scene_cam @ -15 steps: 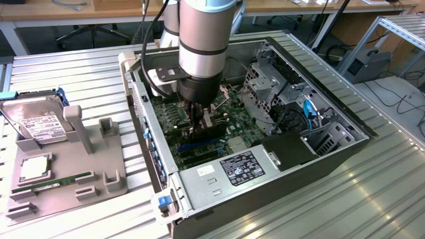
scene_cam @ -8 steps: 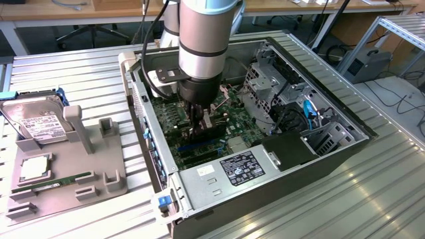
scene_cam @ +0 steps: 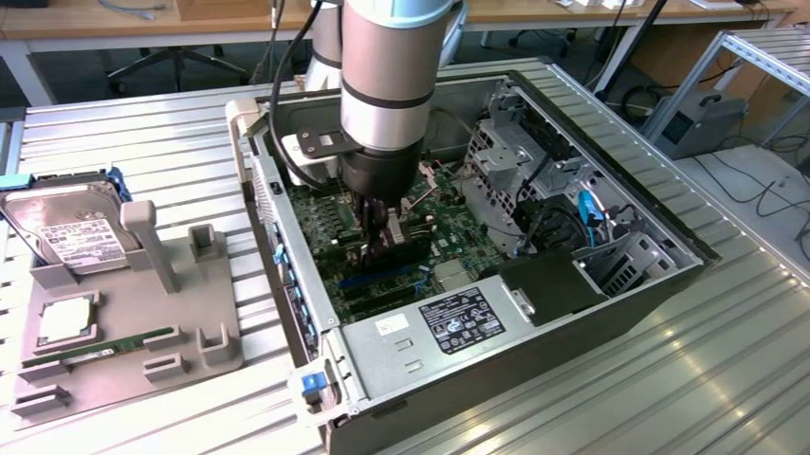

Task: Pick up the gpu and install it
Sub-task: 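Insert the gpu into the slot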

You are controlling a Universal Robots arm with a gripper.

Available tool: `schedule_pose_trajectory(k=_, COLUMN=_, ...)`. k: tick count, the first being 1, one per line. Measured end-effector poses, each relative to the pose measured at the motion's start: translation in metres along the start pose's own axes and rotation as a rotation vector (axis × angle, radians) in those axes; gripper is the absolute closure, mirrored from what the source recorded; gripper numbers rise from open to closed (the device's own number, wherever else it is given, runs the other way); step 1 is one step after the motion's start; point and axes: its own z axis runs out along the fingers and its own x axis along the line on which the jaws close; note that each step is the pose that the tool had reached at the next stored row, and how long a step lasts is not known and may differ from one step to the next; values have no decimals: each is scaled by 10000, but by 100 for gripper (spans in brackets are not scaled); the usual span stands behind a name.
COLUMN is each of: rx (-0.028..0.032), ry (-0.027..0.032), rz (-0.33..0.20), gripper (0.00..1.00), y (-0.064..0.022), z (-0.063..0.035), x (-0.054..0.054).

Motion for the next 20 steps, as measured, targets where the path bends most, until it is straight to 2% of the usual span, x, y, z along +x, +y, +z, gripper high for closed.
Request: schedule_pose_trajectory(k=20, rx=8, ry=-2, rz=-166, gripper=73, y=6, z=-10, x=-3)
